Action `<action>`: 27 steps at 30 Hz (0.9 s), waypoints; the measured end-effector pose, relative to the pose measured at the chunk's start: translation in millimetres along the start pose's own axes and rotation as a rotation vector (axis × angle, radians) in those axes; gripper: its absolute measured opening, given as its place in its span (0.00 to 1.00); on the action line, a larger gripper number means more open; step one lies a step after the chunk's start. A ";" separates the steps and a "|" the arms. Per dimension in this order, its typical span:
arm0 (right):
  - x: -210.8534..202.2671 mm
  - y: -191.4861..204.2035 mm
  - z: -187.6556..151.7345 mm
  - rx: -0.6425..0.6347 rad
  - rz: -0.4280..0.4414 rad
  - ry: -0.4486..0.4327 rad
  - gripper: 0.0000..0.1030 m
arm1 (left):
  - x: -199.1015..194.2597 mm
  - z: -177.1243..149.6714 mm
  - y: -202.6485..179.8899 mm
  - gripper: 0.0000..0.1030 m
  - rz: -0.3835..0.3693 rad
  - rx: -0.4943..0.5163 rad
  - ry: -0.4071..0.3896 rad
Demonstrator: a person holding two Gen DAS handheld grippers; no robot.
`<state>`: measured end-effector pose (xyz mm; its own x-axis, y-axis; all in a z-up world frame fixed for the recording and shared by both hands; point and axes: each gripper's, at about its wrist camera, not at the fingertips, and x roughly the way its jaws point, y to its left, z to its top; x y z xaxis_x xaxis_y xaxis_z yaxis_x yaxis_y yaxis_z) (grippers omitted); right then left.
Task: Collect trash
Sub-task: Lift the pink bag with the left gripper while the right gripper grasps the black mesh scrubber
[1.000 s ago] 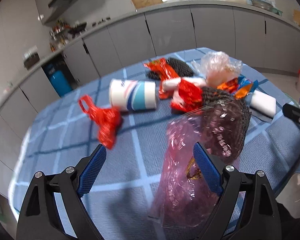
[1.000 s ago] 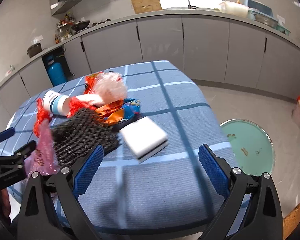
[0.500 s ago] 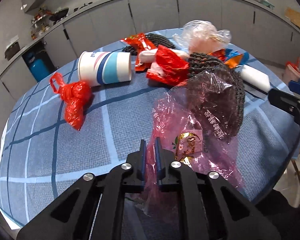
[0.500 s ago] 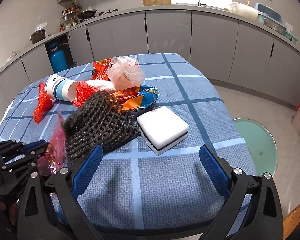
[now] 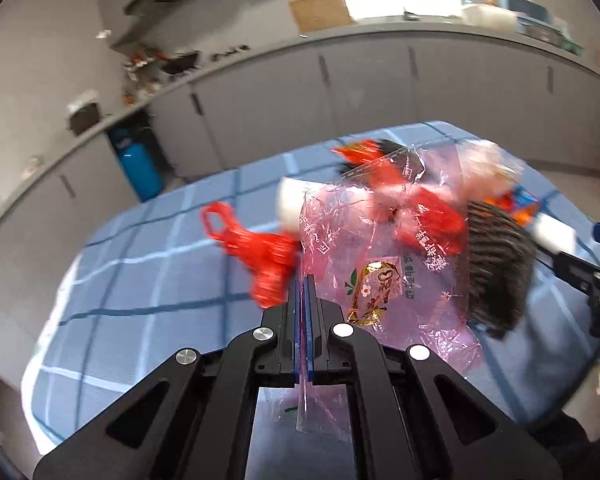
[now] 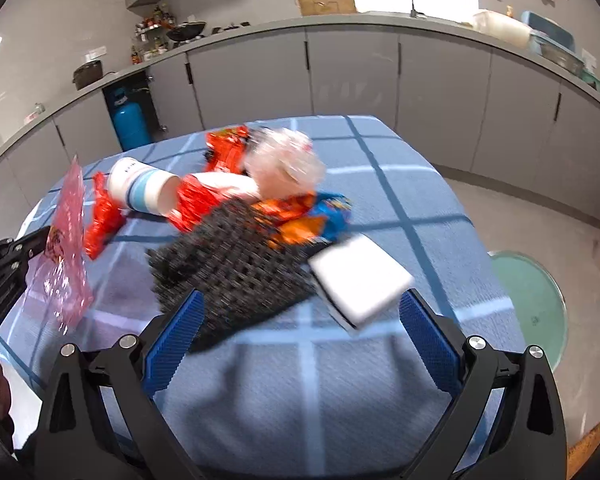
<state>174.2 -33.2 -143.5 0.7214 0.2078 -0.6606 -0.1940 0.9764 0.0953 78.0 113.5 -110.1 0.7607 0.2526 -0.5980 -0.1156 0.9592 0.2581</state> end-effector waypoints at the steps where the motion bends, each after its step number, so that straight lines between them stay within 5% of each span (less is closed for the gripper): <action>1: 1.0 6.5 3.7 -0.011 0.011 -0.005 0.94 | 2.6 0.7 3.5 0.03 0.017 -0.002 -0.001; 9: 32.5 46.4 12.9 -0.110 0.032 0.021 0.91 | 22.2 1.9 16.0 0.03 0.071 -0.022 0.021; 11: 44.3 49.7 11.5 -0.107 0.068 0.075 0.55 | 21.5 2.3 18.9 0.03 0.071 -0.026 0.020; 12: 47.3 50.0 10.6 -0.103 0.086 0.095 0.26 | 19.6 2.1 19.6 0.03 0.074 -0.027 0.015; 13: 47.7 51.4 9.0 -0.103 0.107 0.103 0.20 | 17.6 2.3 19.1 0.03 0.078 -0.028 0.010; 19: 23.3 53.5 12.2 -0.108 0.167 0.040 0.14 | 7.3 12.5 21.8 0.03 0.072 -0.033 -0.020; 27: -18.8 24.0 35.2 -0.068 0.133 -0.089 0.14 | -11.0 50.1 -11.7 0.03 0.019 0.002 -0.119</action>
<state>179.3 -11.5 -102.6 0.7421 0.3423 -0.5763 -0.3337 0.9343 0.1252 103.0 93.1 -68.5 0.8286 0.2535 -0.4991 -0.1290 0.9541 0.2703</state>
